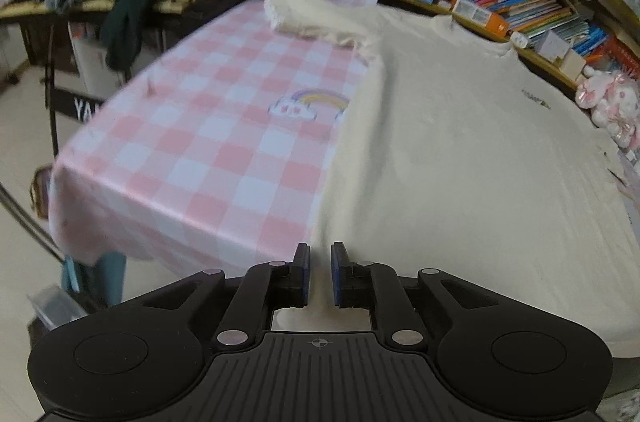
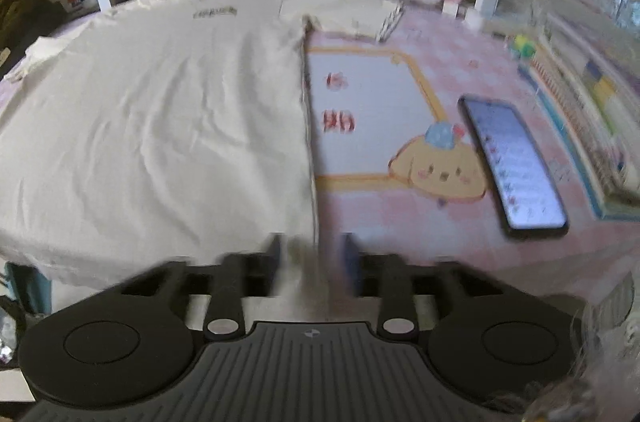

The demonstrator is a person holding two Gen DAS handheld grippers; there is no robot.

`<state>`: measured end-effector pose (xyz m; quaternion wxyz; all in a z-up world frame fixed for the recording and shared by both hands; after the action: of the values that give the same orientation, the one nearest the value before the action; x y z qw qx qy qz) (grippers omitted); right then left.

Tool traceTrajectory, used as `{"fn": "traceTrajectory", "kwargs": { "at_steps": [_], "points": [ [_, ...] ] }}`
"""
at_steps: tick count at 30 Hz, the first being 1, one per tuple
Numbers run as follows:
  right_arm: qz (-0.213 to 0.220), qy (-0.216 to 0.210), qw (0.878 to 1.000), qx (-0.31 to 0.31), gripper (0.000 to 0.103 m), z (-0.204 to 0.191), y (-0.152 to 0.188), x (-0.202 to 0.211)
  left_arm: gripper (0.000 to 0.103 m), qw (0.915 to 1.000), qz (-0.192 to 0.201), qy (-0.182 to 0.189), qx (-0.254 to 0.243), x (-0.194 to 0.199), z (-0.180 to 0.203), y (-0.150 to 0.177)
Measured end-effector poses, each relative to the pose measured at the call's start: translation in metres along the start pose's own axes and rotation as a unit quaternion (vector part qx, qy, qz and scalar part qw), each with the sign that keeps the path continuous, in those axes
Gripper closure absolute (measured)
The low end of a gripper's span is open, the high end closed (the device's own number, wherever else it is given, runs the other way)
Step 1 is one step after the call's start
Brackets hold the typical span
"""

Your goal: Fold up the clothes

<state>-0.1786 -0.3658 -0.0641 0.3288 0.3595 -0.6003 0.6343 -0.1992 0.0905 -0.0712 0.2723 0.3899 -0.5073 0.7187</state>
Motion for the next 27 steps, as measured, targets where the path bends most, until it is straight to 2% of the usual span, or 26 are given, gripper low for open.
{"fn": "traceTrajectory", "kwargs": {
  "at_steps": [2, 5, 6, 8, 14, 18, 21, 27],
  "points": [
    [0.018, 0.005, 1.000, 0.009, 0.043, -0.001, -0.006, 0.006, 0.084, 0.9997, 0.020, -0.004, -0.011, 0.007, 0.010, -0.004],
    [0.043, 0.007, 0.999, 0.015, 0.028, -0.003, -0.014, 0.013, 0.066, 0.9984, 0.049, -0.010, -0.027, 0.019, 0.024, -0.009],
    [0.050, 0.006, 0.999, 0.016, 0.026, -0.004, -0.016, 0.015, 0.055, 0.9977, 0.059, -0.011, -0.032, 0.023, 0.029, -0.011],
    [0.060, 0.002, 0.998, 0.017, 0.019, -0.008, -0.018, 0.017, 0.043, 0.9959, 0.078, -0.015, -0.042, 0.030, 0.039, -0.014],
    [0.092, 0.017, 0.996, 0.015, 0.000, -0.022, -0.022, 0.020, 0.019, 0.9933, 0.107, -0.014, -0.043, 0.039, 0.066, -0.014],
    [0.100, 0.004, 0.995, 0.014, 0.000, -0.031, -0.018, 0.021, 0.016, 0.9934, 0.102, -0.031, -0.044, 0.037, 0.071, -0.007],
    [0.096, -0.007, 0.995, 0.007, 0.000, -0.035, -0.014, 0.020, 0.016, 0.9941, 0.099, -0.027, -0.035, 0.040, 0.073, -0.001],
    [0.089, 0.002, 0.996, -0.009, 0.000, -0.039, -0.010, 0.016, 0.015, 0.9940, 0.092, -0.027, -0.052, 0.038, 0.082, 0.003]
  ]
}}
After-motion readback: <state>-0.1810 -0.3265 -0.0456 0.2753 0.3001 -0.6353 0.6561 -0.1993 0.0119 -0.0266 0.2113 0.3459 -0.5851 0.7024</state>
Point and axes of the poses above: each gripper's, at about its wrist camera, not at the fingertips, and x roughly against the way its jaws point, z to its right, y to its underside, the point moved 5 cm from there along -x, roughly the way its jaws point, and after that the axes turned 9 degrees about -z, right-handed, at the moved point
